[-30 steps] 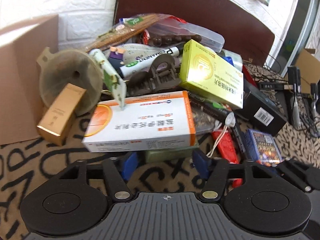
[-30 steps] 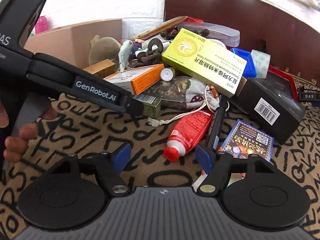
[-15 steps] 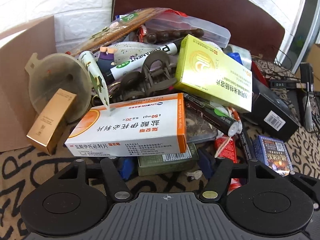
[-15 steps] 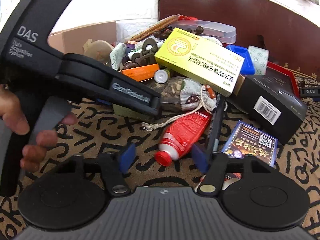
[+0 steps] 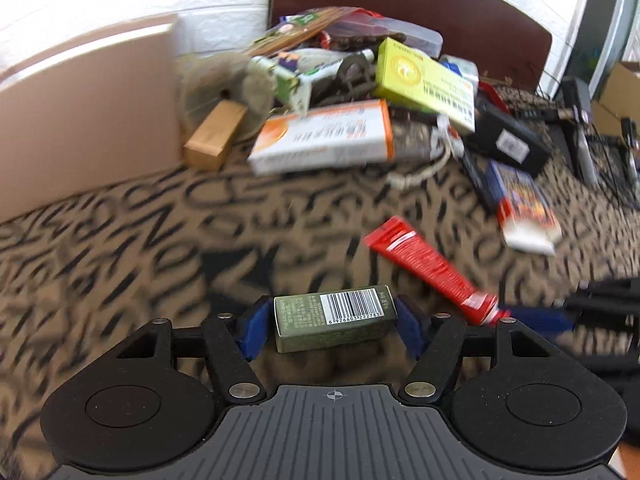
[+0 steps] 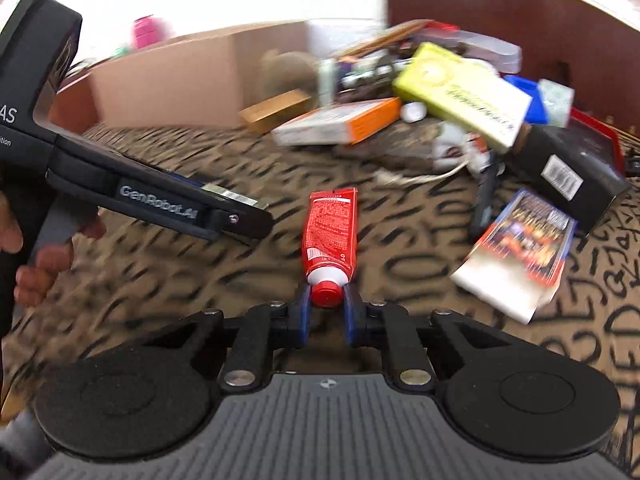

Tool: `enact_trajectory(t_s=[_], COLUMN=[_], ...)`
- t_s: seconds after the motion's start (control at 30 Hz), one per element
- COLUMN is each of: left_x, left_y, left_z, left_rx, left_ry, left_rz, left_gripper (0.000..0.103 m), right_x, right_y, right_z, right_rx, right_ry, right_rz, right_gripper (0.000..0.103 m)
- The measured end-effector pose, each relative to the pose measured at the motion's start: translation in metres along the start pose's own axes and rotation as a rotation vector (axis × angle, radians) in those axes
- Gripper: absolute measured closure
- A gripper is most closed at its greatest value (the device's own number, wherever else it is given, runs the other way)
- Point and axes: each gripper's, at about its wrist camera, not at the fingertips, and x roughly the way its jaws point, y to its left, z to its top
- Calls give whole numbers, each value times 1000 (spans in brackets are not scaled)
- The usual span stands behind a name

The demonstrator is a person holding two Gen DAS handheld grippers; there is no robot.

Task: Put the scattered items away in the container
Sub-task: 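Grasp the green barcode box with the left gripper while the right grasps the red tube, then lift the green box with the left gripper while the right lifts the red tube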

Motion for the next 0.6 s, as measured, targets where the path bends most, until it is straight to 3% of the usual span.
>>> enact_trajectory(t_s=[0.03, 0.07, 0.13, 0.2, 0.5, 0.6], left_x=[-7, -13, -20, -21, -13, -7], left_y=[2, 3, 5, 4, 6, 4], left_z=[-8, -14, -22, -24, -15, -15], left_rx=[-2, -3, -11, -10, -63, -21], left_ry=[0, -2, -6, -11, -31, -32], left_rz=[6, 14, 46, 60, 50, 92], left_gripper=[35, 24, 20, 15, 15, 25], right_x=[-4, -7, -10, -10, 3, 8], right_y=[4, 9, 15, 20, 21, 22], right_z=[-2, -3, -3, -2, 13, 15], right_rx=[-11, -19, -35, -48, -20, -18], right_ry=[7, 9, 7, -3, 3, 15], right_rz=[7, 11, 11, -5, -52, -57], right_gripper=[82, 82, 64, 58, 58, 61])
